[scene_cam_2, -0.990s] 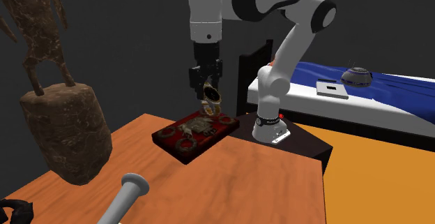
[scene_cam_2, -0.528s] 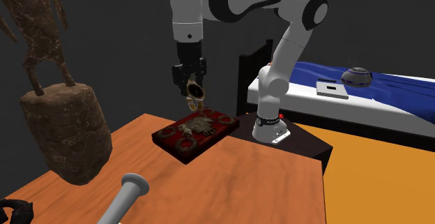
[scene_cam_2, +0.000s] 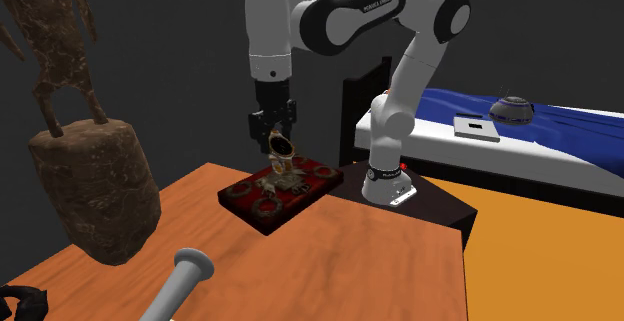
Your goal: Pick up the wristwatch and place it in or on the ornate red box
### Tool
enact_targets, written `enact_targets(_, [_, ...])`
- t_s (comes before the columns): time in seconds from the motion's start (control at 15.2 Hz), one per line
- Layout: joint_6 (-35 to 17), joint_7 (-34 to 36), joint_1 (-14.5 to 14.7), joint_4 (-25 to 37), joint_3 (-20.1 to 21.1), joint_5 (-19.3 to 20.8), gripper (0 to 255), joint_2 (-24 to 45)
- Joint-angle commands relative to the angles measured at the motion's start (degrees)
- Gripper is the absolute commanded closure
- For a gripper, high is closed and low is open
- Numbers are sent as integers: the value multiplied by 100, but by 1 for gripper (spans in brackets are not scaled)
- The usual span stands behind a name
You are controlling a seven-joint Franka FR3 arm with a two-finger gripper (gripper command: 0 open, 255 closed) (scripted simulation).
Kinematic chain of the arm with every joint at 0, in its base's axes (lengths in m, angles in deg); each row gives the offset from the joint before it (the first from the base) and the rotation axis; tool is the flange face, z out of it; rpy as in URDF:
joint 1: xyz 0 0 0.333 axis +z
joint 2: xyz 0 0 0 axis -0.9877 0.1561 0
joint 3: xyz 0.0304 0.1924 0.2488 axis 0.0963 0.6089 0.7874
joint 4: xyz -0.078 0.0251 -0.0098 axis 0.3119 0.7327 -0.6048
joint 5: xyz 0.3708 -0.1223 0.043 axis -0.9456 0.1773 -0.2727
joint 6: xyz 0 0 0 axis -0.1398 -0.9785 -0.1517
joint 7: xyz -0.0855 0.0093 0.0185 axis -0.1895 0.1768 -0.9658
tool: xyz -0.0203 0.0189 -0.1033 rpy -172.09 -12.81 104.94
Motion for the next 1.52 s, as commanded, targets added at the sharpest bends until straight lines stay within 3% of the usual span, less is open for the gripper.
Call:
enact_targets(0.0, [-158, -9, 3, -140, 20, -8, 255, 16])
enact_targets(0.4, [-606, 6, 11, -499, 108, -18, 255, 111])
enact_targets(0.86, [-607, 8, 19, -499, 101, -15, 255, 113])
enact_targets(0.92, [-606, 8, 21, -503, 101, -18, 0, 108])
enact_targets(1.25, [-607, 8, 19, -499, 101, -15, 0, 113])
enact_targets(1.45, [-14, -6, 7, -14, -12, 3, 0, -1])
